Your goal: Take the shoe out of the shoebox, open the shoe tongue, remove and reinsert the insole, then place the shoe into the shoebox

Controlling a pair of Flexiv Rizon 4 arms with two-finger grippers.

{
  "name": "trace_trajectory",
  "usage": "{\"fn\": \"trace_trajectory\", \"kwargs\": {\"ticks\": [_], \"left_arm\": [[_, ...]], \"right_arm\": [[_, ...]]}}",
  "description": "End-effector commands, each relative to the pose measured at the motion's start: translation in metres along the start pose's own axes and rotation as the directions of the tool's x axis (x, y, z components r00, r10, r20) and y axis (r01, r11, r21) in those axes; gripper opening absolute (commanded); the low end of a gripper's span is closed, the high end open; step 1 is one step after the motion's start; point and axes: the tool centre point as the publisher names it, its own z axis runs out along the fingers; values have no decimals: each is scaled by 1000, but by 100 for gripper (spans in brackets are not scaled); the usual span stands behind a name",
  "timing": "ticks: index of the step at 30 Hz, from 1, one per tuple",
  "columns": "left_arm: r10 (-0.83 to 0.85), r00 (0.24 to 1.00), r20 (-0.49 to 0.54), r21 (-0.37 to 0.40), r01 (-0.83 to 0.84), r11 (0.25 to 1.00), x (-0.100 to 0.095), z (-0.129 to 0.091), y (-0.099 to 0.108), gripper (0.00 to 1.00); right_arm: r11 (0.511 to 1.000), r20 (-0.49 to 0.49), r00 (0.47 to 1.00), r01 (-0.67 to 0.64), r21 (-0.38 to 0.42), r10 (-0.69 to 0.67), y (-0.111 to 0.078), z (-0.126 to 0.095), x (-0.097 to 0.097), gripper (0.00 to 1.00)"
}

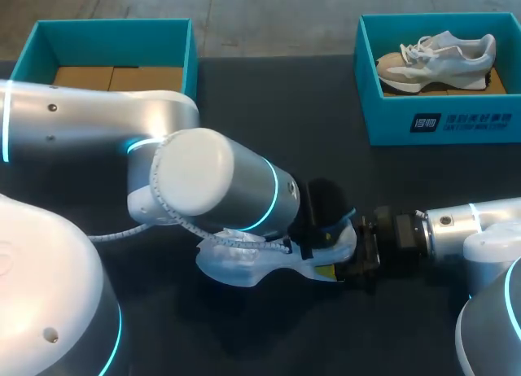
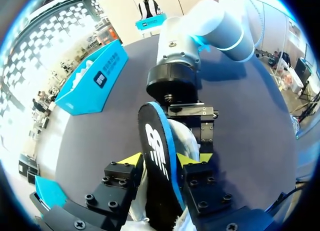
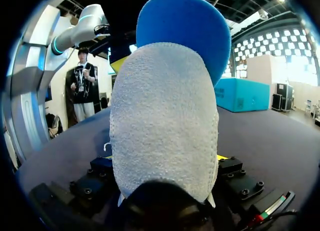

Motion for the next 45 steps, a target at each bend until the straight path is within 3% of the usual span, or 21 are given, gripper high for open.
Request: {"fn": "trace_trajectory", "kwargs": {"ticks": [1,22,24,26,27,34,45], "left_arm": [[-7,1000,-3,3,7,1000,-2,0,5,37],[-77,996,-40,31,78,996,-6,3,-1,23],[-85,995,-44,35,86,996,-6,3,-2,17],[-88,995,-48,38,90,995,-6,4,-3,2],[-90,994,-54,42,93,995,-6,4,-4,0],[-83,991,-108,78,92,993,-3,-5,-13,0],[-60,974,-219,166,98,981,4,-33,-43,0]], "right_arm": [[1000,1,1000,0,5,0,0,0,2,0],[1000,1,1000,0,5,0,0,0,2,0],[1000,1,1000,0,5,0,0,0,2,0],[1000,1,1000,0,5,0,0,0,2,0],[1000,1,1000,0,5,0,0,0,2,0],[1000,1,1000,0,5,0,0,0,2,0],[1000,1,1000,0,5,0,0,0,2,0]]}}
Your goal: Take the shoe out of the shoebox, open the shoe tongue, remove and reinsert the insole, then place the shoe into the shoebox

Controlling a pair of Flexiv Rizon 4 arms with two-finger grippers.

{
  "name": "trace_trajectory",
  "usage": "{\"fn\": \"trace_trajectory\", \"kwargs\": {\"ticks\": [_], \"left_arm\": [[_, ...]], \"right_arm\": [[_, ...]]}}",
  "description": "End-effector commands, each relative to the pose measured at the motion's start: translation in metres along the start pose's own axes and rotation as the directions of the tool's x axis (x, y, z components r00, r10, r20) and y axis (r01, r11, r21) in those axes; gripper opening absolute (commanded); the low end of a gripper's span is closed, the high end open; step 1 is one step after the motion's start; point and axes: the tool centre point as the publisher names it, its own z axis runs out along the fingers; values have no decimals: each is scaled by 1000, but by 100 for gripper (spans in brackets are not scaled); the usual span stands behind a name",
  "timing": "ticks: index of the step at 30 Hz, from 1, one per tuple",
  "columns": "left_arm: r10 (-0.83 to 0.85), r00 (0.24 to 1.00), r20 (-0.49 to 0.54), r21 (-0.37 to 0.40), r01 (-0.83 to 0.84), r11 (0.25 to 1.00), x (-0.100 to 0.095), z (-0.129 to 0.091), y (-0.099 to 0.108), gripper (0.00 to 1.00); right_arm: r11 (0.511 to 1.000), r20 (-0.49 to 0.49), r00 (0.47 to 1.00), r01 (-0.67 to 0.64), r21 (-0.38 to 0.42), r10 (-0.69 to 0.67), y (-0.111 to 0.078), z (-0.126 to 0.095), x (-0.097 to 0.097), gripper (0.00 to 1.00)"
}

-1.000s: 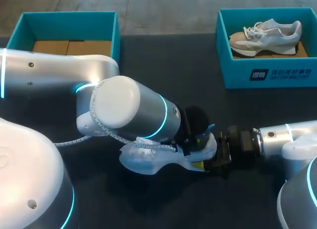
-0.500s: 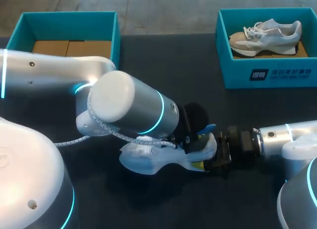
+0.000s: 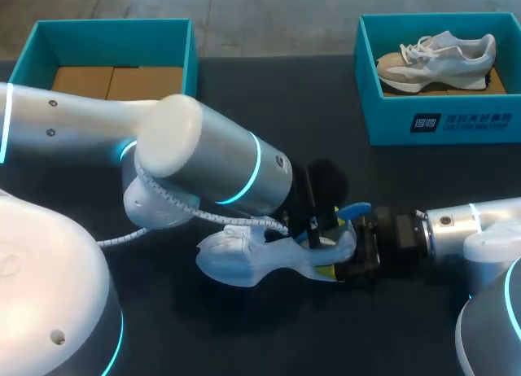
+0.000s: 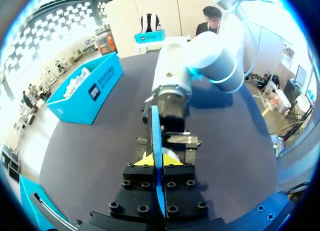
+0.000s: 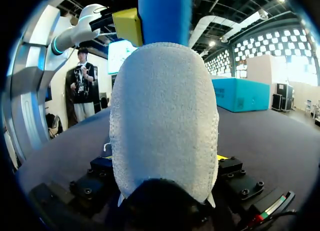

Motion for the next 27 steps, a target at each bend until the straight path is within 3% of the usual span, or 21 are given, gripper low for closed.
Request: {"fn": "trace_trajectory", "kwargs": {"ticks": [1,13,27], "left_arm": [[5,997,-73,31,-2,1000,1,-15,-8,0],[15,984,-177,94,1,996,5,-49,-43,0],[42,947,-318,24,-36,999,-3,-90,-69,0]], "right_arm": [[1000,1,1000,-1,5,1,0,1,2,0],[1000,1,1000,-1,5,1,0,1,2,0],[1000,1,1000,-1,5,1,0,1,2,0]]}}
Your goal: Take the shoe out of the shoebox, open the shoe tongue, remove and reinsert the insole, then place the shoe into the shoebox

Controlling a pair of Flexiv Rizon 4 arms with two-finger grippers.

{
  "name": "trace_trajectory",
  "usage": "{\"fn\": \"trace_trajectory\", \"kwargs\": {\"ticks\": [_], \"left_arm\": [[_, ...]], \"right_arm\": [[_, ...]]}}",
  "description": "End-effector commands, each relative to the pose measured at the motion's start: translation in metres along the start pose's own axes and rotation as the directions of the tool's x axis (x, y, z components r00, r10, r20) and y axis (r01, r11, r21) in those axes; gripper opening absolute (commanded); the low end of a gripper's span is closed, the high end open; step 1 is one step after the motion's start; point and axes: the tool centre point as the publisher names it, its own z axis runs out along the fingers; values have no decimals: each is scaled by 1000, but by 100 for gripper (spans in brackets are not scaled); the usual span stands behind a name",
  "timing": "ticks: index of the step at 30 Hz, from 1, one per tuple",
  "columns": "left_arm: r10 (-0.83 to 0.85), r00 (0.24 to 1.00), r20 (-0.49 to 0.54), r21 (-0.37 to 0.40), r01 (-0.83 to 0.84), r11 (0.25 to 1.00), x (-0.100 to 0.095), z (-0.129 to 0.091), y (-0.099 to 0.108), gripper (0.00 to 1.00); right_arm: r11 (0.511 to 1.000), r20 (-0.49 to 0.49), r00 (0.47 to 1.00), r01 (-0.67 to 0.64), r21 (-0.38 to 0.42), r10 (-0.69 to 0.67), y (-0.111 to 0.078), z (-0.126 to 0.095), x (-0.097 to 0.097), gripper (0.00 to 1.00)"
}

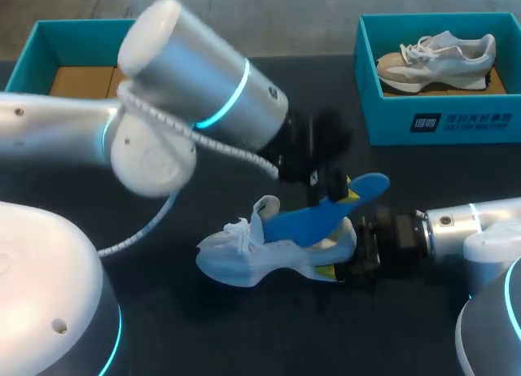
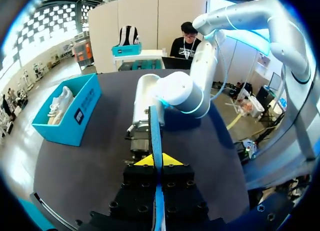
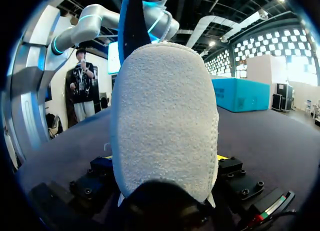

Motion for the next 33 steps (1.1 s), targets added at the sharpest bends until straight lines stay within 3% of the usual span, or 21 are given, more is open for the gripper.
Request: {"fn": "trace_trajectory", "kwargs": {"ticks": [1,11,16,27,33], "left_arm": [[2,997,-74,-23,-4,1000,-1,-31,-9,0],[2,986,-166,138,21,990,3,-81,-35,0],[5,982,-191,205,34,978,8,-96,-51,0],[18,981,-193,293,40,955,26,-128,-85,0],[72,966,-250,315,11,949,31,-163,-107,0]], "right_arm": [[1000,1,1000,-1,5,1,0,0,2,0],[1000,1,1000,-1,5,1,0,0,2,0],[1000,1,1000,-1,5,1,0,0,2,0],[1000,1,1000,-1,5,1,0,0,2,0],[1000,1,1000,-1,5,1,0,0,2,0]]}}
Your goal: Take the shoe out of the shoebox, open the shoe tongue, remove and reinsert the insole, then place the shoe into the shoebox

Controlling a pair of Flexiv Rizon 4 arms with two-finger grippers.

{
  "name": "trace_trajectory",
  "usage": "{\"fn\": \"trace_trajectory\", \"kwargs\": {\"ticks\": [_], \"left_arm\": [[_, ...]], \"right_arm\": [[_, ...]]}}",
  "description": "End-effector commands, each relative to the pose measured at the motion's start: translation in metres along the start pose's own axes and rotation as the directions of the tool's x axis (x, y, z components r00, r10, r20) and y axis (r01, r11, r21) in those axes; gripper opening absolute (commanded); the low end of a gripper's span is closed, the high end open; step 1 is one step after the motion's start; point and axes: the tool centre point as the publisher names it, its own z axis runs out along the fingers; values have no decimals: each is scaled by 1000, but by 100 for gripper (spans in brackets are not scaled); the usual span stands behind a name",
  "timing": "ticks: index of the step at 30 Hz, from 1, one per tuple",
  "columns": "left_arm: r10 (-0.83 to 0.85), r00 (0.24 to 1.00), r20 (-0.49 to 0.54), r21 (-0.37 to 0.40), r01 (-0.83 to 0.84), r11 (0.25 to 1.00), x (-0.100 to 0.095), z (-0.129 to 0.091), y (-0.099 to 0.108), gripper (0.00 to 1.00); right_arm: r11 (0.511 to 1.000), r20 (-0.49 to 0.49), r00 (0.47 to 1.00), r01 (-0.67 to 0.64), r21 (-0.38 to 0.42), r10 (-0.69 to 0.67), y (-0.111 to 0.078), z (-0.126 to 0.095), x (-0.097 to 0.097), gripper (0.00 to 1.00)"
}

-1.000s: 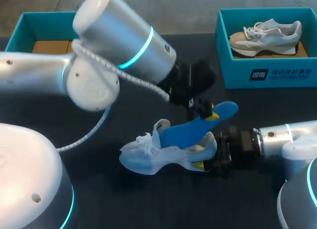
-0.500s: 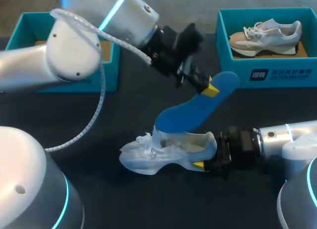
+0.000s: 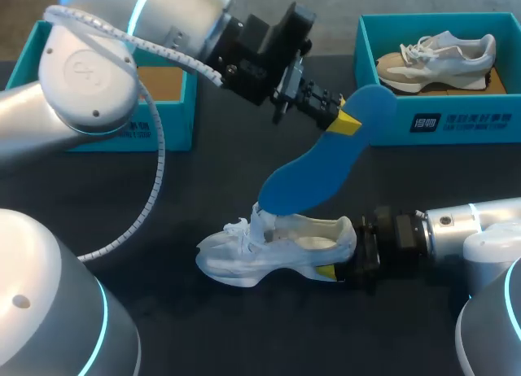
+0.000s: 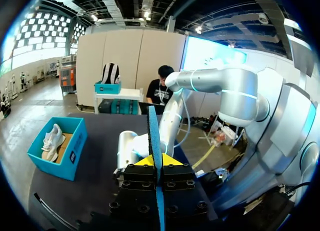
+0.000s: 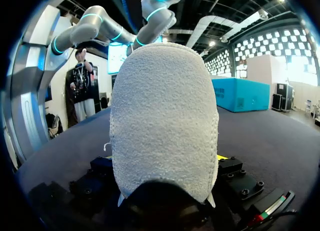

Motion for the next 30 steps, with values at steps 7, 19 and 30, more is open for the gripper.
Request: {"fn": "trace_trajectory", "kwargs": {"ticks": [7,19,30], "left_arm": [[7,999,-52,-11,-8,1000,2,-29,-22,0],[7,999,-52,-11,-8,1000,2,-29,-22,0],[-26,1000,-6,126,27,992,27,-39,-36,0]], "right_arm": [[1000,1,1000,0,5,0,0,0,2,0],[1000,1,1000,0,5,0,0,0,2,0],[1000,1,1000,0,5,0,0,0,2,0]]}}
